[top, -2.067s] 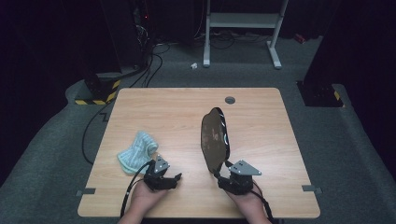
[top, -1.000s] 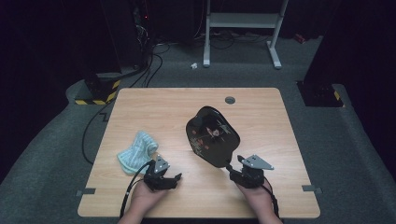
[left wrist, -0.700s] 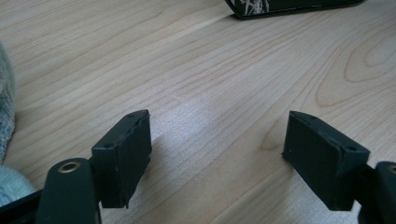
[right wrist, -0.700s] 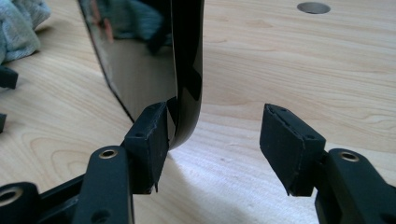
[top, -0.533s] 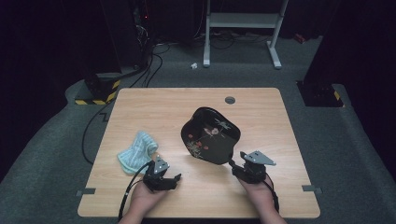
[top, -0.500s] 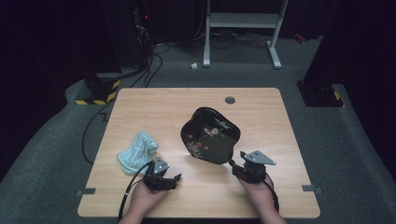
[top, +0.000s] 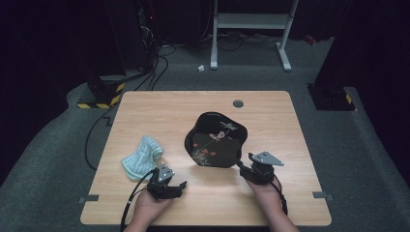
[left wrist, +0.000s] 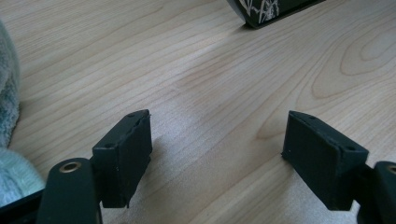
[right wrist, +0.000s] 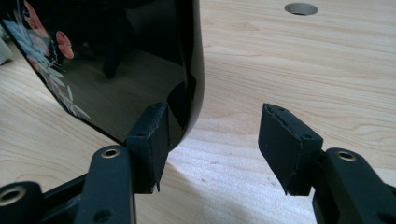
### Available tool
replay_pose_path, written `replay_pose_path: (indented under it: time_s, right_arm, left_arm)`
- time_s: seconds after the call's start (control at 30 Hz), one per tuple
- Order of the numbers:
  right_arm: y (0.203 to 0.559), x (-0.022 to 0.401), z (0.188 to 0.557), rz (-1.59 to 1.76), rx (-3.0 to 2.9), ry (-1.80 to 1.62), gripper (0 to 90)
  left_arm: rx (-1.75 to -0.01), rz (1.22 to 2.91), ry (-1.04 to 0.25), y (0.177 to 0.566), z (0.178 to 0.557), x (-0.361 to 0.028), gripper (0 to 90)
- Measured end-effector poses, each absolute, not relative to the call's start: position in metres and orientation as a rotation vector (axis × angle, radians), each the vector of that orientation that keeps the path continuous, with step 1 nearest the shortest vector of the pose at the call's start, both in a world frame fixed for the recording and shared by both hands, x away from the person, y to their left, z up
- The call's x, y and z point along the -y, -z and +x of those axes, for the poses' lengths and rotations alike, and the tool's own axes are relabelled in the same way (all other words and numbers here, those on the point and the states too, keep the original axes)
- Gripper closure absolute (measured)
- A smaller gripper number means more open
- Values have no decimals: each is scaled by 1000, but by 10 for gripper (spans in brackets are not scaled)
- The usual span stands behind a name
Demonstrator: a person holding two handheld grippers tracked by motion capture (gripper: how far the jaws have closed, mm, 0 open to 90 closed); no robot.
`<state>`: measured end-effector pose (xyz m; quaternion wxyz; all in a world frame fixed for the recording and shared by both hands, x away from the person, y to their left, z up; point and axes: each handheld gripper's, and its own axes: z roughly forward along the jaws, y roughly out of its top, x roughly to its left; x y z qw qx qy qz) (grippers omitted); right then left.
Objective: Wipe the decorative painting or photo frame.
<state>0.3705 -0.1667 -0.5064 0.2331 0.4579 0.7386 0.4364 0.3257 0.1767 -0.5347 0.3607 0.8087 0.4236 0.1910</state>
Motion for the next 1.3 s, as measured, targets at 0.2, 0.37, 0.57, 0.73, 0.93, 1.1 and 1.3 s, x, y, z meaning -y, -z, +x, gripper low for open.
replay_pose_path:
  time_s: [0.2, 0.37, 0.57, 0.73, 0.93, 1.1, 1.3]
  right_arm:
    - [507, 163, 374, 1253, -2029, -1196, 456]
    - [508, 160, 376, 1254, -2034, -1194, 460]
    - [508, 160, 375, 1244, -2037, -1193, 464]
    - [506, 161, 372, 1239, -2039, -1204, 459]
    - [498, 168, 363, 1212, -2030, -1236, 396]
    - [499, 198, 358, 1235, -2013, -1208, 302]
    - [513, 251, 367, 1390, -2034, -1057, 229]
  left_arm:
    - [-1094, 2086, -496, 535, 324, -177, 236]
    - [-1095, 2086, -495, 535, 324, -177, 237]
    - [-1095, 2085, -495, 535, 324, -177, 236]
    - [-1095, 2084, -495, 535, 325, -177, 236]
    - [-1085, 2087, -487, 535, 328, -176, 235]
    - [-1082, 2090, -486, 535, 333, -175, 234]
    - [-1072, 2094, -482, 534, 335, -175, 235]
